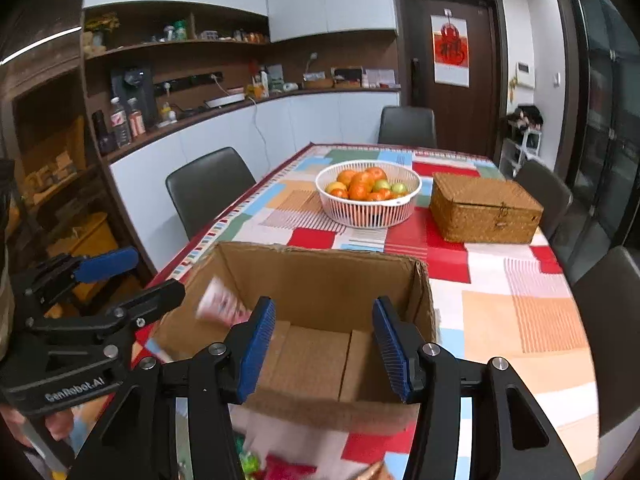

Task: Organize snacks
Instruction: 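Carry both packets over the cardboard box and open both grippers to drop them inside, then move both open grippers back over the remaining snacks on the table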

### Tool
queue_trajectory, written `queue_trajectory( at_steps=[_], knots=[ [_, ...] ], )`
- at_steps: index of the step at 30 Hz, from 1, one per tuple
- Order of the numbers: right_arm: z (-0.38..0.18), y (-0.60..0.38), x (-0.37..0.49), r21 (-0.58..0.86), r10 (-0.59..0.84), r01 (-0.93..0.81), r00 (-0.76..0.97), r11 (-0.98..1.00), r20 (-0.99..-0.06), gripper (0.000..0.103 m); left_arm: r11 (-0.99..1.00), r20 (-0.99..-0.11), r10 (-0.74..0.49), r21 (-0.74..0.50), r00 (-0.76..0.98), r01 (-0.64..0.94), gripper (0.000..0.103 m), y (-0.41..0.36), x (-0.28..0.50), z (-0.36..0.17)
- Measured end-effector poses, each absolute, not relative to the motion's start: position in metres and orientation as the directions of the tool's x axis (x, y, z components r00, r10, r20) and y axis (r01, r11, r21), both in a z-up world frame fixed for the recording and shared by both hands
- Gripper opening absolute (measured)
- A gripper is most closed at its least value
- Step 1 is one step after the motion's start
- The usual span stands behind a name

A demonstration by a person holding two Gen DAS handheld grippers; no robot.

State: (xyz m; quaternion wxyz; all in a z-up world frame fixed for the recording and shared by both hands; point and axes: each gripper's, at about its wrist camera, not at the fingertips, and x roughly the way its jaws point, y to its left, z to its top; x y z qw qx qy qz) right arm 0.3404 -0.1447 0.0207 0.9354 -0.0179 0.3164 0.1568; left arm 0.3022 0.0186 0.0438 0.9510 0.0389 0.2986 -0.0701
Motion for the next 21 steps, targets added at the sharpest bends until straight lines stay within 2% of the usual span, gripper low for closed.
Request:
queue_trajectory(
  at_steps=[2, 4, 7, 21],
  knots=[
    [0.025, -0.144, 0.323, 0.05, 0.281, -0.31, 0.766, 0.949, -0.577, 0.052, 0.988, -0.557, -0.114, 0.022, 0.823, 0.152, 0.076, 0.022, 0.283, 0.048],
    [0.029, -0.142, 0.306, 0.041, 0.285, -0.317, 0.781, 0.948, -0.556, 0.058, 0.989, -0.547, -0.107, 0.024, 0.83, 0.144, 0.08, 0.024, 0.268, 0.051],
    [0.034, -0.14, 0.283, 0.034, 0.298, -0.331, 0.795, 0.943, -0.529, 0.059, 0.992, -0.536, -0.08, 0.044, 0.84, 0.122, 0.084, 0.026, 0.244, 0.051],
    [0.012, -0.131, 0.216, 0.045, 0.353, -0.397, 0.754, 0.917, -0.554, 0.059, 0.989, -0.548, -0.021, 0.112, 0.836, 0.099, 0.086, 0.034, 0.168, 0.026]
  ],
)
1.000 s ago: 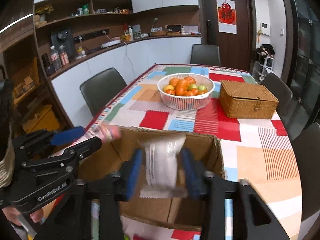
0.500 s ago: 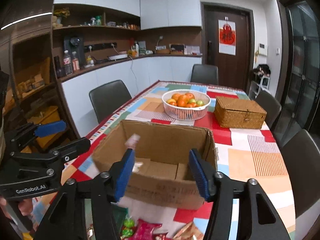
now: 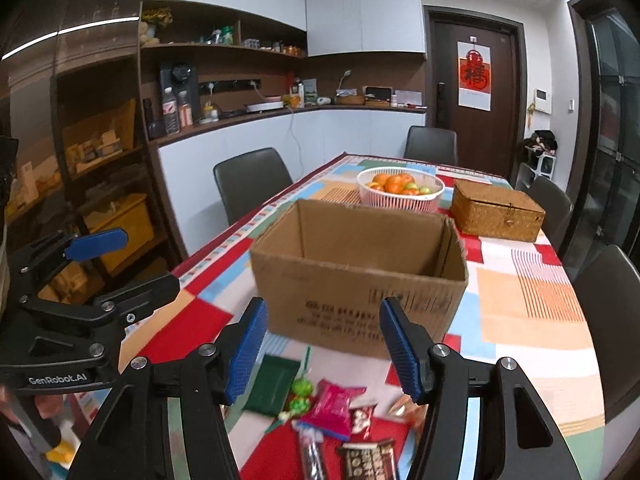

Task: Organize snacks
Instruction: 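Move both open grippers back over the remaining snacks on the table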

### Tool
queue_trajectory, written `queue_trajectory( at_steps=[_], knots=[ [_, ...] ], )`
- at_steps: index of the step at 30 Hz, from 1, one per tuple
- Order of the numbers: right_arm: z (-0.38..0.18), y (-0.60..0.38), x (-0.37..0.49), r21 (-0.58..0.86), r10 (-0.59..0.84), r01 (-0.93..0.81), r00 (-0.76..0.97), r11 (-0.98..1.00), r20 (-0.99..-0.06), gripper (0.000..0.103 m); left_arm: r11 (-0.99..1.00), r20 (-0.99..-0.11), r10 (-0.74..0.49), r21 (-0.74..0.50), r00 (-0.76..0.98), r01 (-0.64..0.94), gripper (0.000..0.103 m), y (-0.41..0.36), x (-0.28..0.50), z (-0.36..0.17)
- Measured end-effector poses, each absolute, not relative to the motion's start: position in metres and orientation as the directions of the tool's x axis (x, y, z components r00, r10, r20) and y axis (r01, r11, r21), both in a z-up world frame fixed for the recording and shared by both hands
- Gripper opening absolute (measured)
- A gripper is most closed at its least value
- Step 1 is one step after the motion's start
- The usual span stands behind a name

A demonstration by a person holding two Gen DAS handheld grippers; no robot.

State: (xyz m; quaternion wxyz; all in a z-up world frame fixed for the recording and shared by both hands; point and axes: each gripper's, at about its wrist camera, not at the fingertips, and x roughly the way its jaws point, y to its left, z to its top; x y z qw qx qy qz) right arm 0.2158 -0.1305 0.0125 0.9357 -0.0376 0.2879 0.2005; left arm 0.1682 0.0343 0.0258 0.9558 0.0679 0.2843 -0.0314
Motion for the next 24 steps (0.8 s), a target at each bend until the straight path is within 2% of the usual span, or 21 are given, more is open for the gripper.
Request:
queue_trajectory(
  at_steps=[9, 16, 24],
  knots=[
    [-0.015, -0.122, 0.186, 0.024, 0.354, -0.425, 0.72, 0.905, -0.596, 0.059, 0.99, -0.599, 0.016, 0.124, 0.8, 0.073, 0.088, 0.043, 0.133, -0.013],
    [-0.044, -0.12, 0.172, 0.027, 0.335, -0.415, 0.693, 0.909, -0.639, 0.059, 0.992, -0.653, -0.006, 0.092, 0.758, 0.087, 0.088, 0.047, 0.129, -0.048],
    [-0.088, -0.118, 0.174, 0.06, 0.326, -0.424, 0.59, 0.904, -0.739, 0.059, 0.992, -0.711, -0.012, 0.08, 0.703, 0.098, 0.087, 0.045, 0.137, -0.084]
  ],
)
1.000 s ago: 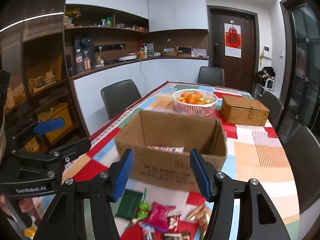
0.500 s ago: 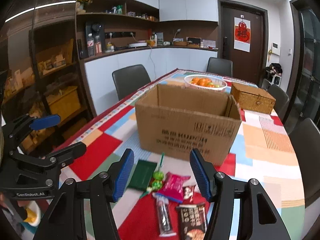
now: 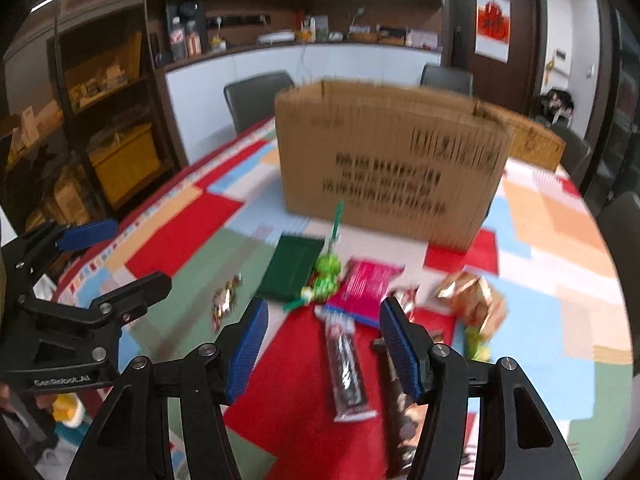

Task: Organize snacks
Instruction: 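Move both open grippers back over the remaining snacks on the table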

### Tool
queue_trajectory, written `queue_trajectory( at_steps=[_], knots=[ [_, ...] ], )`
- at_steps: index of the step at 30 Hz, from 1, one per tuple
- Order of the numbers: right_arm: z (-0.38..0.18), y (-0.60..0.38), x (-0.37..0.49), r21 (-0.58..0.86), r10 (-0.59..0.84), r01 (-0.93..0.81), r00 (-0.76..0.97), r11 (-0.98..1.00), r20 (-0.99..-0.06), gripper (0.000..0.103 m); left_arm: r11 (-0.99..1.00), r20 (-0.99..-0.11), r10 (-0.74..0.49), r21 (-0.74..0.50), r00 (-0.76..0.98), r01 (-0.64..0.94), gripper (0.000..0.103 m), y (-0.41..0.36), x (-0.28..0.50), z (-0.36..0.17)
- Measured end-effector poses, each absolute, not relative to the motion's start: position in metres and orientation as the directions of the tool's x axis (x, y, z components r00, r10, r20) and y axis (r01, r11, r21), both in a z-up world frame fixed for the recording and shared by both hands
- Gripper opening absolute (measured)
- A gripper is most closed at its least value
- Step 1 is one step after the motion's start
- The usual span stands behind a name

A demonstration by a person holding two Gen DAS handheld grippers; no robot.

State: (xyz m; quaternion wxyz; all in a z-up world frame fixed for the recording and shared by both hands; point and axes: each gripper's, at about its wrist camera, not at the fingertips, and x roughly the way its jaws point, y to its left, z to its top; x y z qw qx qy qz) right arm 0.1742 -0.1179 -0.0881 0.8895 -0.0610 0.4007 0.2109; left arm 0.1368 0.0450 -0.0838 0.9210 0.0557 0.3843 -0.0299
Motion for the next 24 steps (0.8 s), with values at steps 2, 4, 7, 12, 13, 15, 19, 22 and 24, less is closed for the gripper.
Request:
queue_trajectory(
  at_steps=[2, 4, 7, 12, 13, 15, 19, 22, 24],
  knots=[
    [-0.099, -0.119, 0.176, 0.08, 0.326, -0.418, 0.559, 0.905, -0.762, 0.059, 0.991, -0.724, -0.01, 0.086, 0.689, 0.104, 0.087, 0.044, 0.14, -0.091],
    [-0.109, -0.12, 0.178, 0.091, 0.32, -0.407, 0.538, 0.909, -0.78, 0.059, 0.99, -0.737, -0.018, 0.079, 0.676, 0.113, 0.087, 0.043, 0.144, -0.098],
    [-0.117, -0.121, 0.183, 0.104, 0.312, -0.39, 0.519, 0.915, -0.795, 0.059, 0.991, -0.76, -0.032, 0.062, 0.649, 0.121, 0.087, 0.044, 0.151, -0.11],
    [-0.129, -0.12, 0.189, 0.091, 0.293, -0.388, 0.503, 0.917, -0.813, 0.058, 0.99, -0.782, -0.041, 0.051, 0.622, 0.128, 0.084, 0.045, 0.161, -0.123],
    [-0.131, -0.12, 0.19, 0.091, 0.293, -0.389, 0.499, 0.917, -0.816, 0.056, 0.99, -0.785, -0.041, 0.05, 0.618, 0.129, 0.084, 0.046, 0.164, -0.125],
    [-0.136, -0.119, 0.194, 0.093, 0.291, -0.389, 0.488, 0.917, -0.823, 0.053, 0.991, -0.793, -0.044, 0.045, 0.608, 0.13, 0.081, 0.046, 0.169, -0.13],
    [-0.145, -0.118, 0.2, 0.11, 0.293, -0.384, 0.459, 0.917, -0.839, 0.048, 0.99, -0.805, -0.067, 0.019, 0.589, 0.14, 0.071, 0.045, 0.18, -0.137],
    [-0.15, -0.117, 0.205, 0.113, 0.293, -0.385, 0.447, 0.916, -0.845, 0.043, 0.989, -0.817, -0.092, -0.009, 0.569, 0.147, 0.062, 0.044, 0.188, -0.143],
    [-0.152, -0.117, 0.207, 0.114, 0.291, -0.383, 0.445, 0.917, -0.847, 0.041, 0.989, -0.825, -0.099, -0.019, 0.557, 0.147, 0.056, 0.043, 0.191, -0.146]
  ],
)
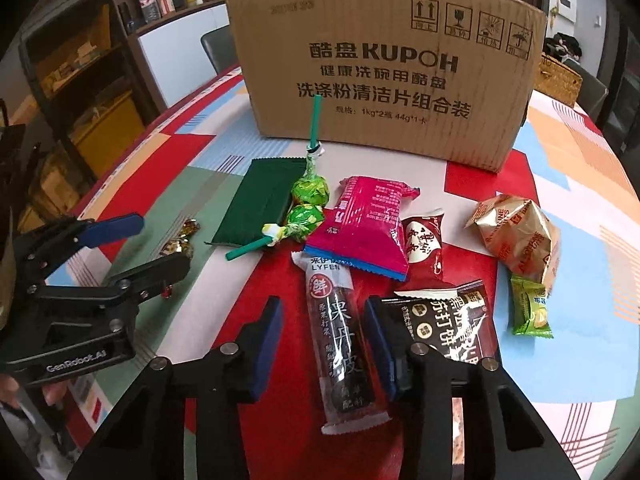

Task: Organize snacks
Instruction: 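Move both open grippers back over the remaining snacks on the table, then grasp the gold-wrapped candy with the left gripper while the right gripper grasps the dark fruit-leather stick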

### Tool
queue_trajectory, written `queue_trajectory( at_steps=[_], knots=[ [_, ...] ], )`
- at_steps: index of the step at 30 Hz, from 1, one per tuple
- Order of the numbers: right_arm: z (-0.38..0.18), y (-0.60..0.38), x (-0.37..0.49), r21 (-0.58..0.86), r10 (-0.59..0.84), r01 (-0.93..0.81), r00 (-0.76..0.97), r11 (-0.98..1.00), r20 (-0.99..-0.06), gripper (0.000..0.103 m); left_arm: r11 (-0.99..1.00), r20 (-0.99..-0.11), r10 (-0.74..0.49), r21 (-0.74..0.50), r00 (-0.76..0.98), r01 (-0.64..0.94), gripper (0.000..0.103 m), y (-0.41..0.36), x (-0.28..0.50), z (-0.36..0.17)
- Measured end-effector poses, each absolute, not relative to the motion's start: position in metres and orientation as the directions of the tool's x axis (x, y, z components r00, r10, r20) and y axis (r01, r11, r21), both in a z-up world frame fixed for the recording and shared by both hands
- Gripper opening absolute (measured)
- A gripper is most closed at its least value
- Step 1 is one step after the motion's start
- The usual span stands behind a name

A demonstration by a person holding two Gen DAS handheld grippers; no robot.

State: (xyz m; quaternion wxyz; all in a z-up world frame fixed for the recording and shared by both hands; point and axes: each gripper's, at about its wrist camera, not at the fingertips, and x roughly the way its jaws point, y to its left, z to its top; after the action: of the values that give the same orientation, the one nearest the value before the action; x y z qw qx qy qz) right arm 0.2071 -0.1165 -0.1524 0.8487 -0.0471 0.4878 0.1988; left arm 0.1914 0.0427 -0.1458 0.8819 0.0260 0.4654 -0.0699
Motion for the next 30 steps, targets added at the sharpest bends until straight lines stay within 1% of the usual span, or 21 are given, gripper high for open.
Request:
queue_trajectory(
  at_steps=[1, 2, 3, 5, 6, 9, 10, 11, 12, 19, 30],
  knots=[
    [-0.154, -0.116, 0.208, 0.109, 0.286, -0.382, 0.446, 0.918, -0.848, 0.036, 0.989, -0.827, -0.104, -0.025, 0.552, 0.148, 0.053, 0.042, 0.193, -0.147],
    [-0.154, -0.117, 0.209, 0.109, 0.284, -0.381, 0.442, 0.918, -0.851, 0.035, 0.989, -0.83, -0.106, -0.029, 0.547, 0.148, 0.051, 0.042, 0.194, -0.149],
    [-0.155, -0.117, 0.21, 0.113, 0.287, -0.381, 0.437, 0.918, -0.853, 0.034, 0.989, -0.835, -0.104, -0.03, 0.54, 0.145, 0.049, 0.042, 0.195, -0.151],
    [-0.156, -0.118, 0.211, 0.107, 0.282, -0.379, 0.442, 0.919, -0.851, 0.031, 0.989, -0.839, -0.108, -0.036, 0.533, 0.144, 0.043, 0.042, 0.197, -0.154],
    [-0.156, -0.116, 0.212, 0.104, 0.28, -0.381, 0.443, 0.919, -0.852, 0.031, 0.99, -0.837, -0.102, -0.031, 0.537, 0.14, 0.042, 0.041, 0.197, -0.154],
    [-0.156, -0.113, 0.211, 0.086, 0.271, -0.389, 0.451, 0.917, -0.851, 0.028, 0.99, -0.837, -0.092, -0.021, 0.54, 0.136, 0.032, 0.04, 0.196, -0.154],
    [-0.157, -0.111, 0.212, 0.081, 0.27, -0.394, 0.451, 0.916, -0.851, 0.027, 0.99, -0.838, -0.094, -0.024, 0.537, 0.137, 0.026, 0.04, 0.196, -0.153],
    [-0.157, -0.111, 0.211, 0.081, 0.271, -0.397, 0.45, 0.914, -0.851, 0.026, 0.99, -0.84, -0.099, -0.027, 0.534, 0.14, 0.024, 0.04, 0.195, -0.153],
    [-0.157, -0.11, 0.211, 0.083, 0.273, -0.399, 0.447, 0.913, -0.852, 0.023, 0.99, -0.84, -0.102, -0.031, 0.532, 0.14, 0.024, 0.04, 0.194, -0.152],
    [-0.15, -0.109, 0.198, 0.104, 0.304, -0.421, 0.444, 0.901, -0.843, 0.018, 0.988, -0.824, -0.128, -0.055, 0.552, 0.147, 0.024, 0.036, 0.177, -0.14],
    [-0.123, -0.124, 0.172, 0.126, 0.342, -0.425, 0.483, 0.896, -0.806, 0.017, 0.981, -0.781, -0.163, -0.064, 0.603, 0.182, 0.024, 0.023, 0.147, -0.108]
  ],
)
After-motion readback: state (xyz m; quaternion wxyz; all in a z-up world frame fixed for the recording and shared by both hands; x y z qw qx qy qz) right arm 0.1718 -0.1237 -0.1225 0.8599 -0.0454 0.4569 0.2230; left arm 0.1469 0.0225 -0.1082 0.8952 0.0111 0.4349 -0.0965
